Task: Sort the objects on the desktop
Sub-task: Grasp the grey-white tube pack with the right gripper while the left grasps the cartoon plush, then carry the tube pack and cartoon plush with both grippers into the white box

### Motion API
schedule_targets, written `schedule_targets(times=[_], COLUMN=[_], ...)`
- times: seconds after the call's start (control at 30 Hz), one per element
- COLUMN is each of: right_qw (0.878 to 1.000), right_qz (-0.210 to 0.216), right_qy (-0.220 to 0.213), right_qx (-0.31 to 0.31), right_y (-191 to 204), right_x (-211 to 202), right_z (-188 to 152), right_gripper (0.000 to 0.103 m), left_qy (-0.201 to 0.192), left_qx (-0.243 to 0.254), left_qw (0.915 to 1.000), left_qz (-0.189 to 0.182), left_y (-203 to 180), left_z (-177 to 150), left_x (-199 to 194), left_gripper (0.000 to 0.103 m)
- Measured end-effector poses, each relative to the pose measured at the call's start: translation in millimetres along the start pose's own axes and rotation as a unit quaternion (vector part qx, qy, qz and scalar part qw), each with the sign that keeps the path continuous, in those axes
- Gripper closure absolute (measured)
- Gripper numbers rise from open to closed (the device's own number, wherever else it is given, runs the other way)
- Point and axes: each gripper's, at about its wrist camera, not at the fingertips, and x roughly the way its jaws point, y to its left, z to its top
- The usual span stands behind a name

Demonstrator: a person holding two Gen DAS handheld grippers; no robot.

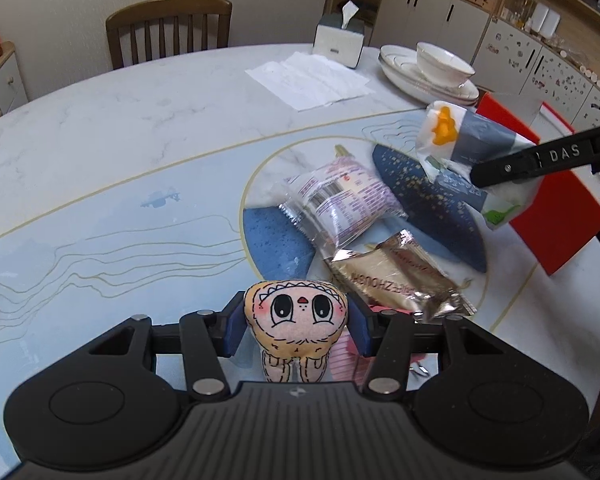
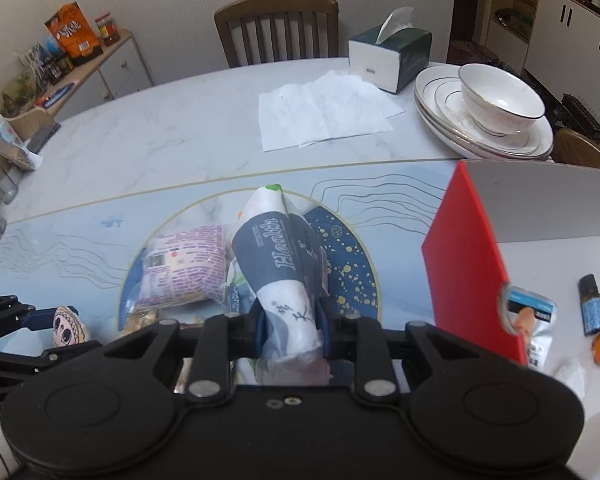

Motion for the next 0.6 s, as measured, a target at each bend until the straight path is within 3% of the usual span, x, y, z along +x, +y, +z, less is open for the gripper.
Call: schedule_targets(times=[0.6], right_qw=[0.998], right_qz=[0.027], right_qy=[-0.014], right_qx=[0.046], right_y=[-28.0], right_x=[-66.0], right_z=[-29.7], right_gripper=[0.079], left_qy=[-0.028], left_qx=[-0.003], left_qw=[0.9992], left_qz=[-0.029], left_y=[-53.5], left_z=[8.5], left_x=[-45.0], left_gripper=[0.052])
